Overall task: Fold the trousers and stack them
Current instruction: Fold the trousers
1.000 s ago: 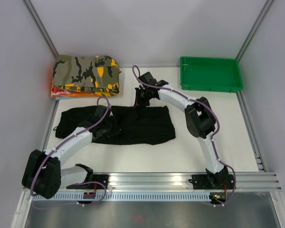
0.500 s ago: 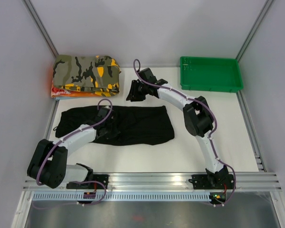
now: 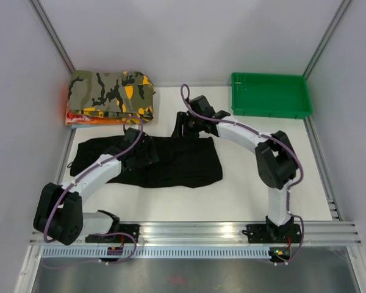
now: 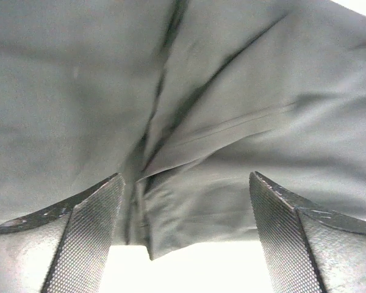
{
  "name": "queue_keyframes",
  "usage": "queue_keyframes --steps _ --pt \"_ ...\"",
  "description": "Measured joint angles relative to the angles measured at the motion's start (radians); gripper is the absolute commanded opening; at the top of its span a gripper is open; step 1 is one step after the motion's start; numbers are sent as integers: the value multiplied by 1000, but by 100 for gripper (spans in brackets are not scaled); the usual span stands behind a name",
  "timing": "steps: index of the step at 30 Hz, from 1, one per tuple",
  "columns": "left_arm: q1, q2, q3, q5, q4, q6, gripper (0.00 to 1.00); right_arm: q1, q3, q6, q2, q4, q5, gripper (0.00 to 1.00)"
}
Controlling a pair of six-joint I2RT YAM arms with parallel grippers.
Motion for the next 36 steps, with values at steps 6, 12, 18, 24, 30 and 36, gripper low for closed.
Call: queue_keyframes --steps 6,12,18,24,30,36 --pt "9 -93 129 -3 -33 31 92 40 -281 41 -196 63 44 58" --pt "49 -179 134 11 -89 33 95 115 -301 82 -166 138 82 54" --pt "155 -296 86 35 -145 39 97 148 -270 95 -72 153 157 53" --pt "212 -359 69 61 -182 57 98 145 -265 94 -45 129 224 51" --pt "222 -360 54 90 -185 71 98 147 -233 94 -2 143 229 44" --pt "233 -359 47 108 -185 80 98 165 -196 99 41 145 220 16"
